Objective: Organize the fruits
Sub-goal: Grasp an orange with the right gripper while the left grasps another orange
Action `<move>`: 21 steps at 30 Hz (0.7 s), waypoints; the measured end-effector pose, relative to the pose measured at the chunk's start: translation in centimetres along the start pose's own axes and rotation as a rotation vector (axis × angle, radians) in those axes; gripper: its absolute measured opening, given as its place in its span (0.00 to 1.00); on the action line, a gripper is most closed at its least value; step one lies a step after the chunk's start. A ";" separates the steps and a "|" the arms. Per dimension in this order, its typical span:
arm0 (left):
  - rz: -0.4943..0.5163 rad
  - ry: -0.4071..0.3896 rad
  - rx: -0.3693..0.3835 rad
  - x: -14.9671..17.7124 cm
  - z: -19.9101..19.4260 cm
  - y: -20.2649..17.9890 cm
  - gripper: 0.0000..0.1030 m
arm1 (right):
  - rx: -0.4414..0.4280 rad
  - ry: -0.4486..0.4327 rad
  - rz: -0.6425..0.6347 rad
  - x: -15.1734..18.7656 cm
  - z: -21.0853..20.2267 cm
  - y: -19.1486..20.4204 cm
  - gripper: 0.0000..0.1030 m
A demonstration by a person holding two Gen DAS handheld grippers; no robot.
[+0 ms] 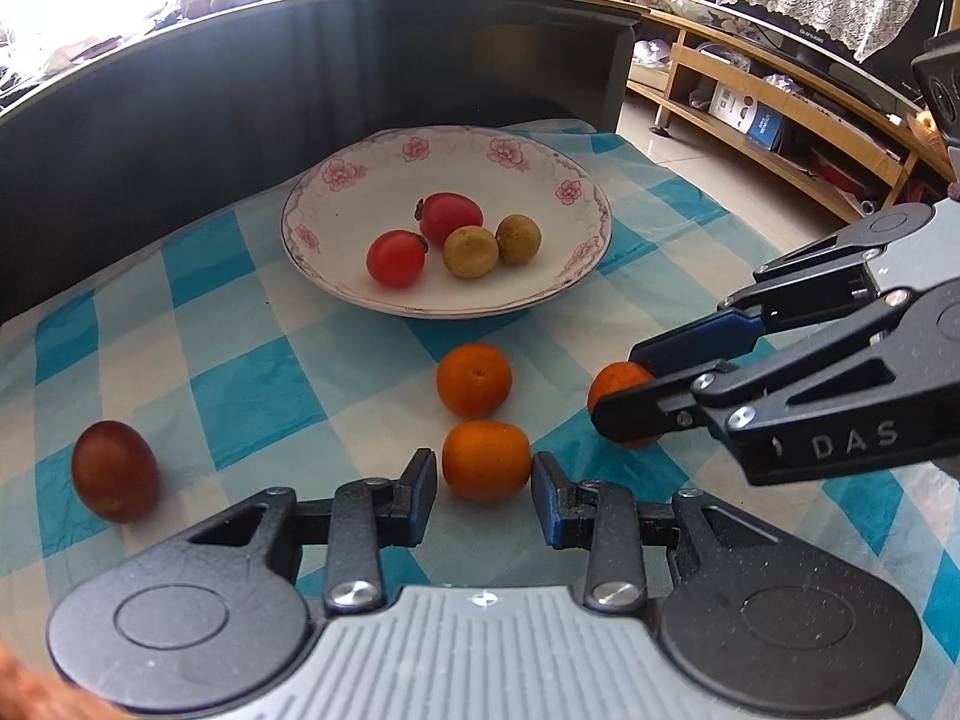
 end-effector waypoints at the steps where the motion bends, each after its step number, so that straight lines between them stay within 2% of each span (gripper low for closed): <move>1: 0.004 0.000 -0.002 0.1 0.1 -0.1 0.42 | -0.002 0.006 0.003 0.2 0.1 0.0 0.25; 9: 0.002 -0.012 -0.006 0.2 0.3 -0.1 0.41 | 0.004 0.034 -0.037 0.9 1.3 0.6 0.26; 21: -0.002 -0.011 0.001 0.0 0.0 -0.1 0.40 | -0.012 0.049 -0.018 1.1 1.3 0.4 0.27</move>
Point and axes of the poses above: each gripper's, at about its wrist camera, not at the fingertips, and z roughly the way its jaws point, y to its left, x to its underside, the point moved 6 cm from there along z, roughly the way its jaws point, and after that the axes turned 13 degrees about -z, right-handed, at the moved point
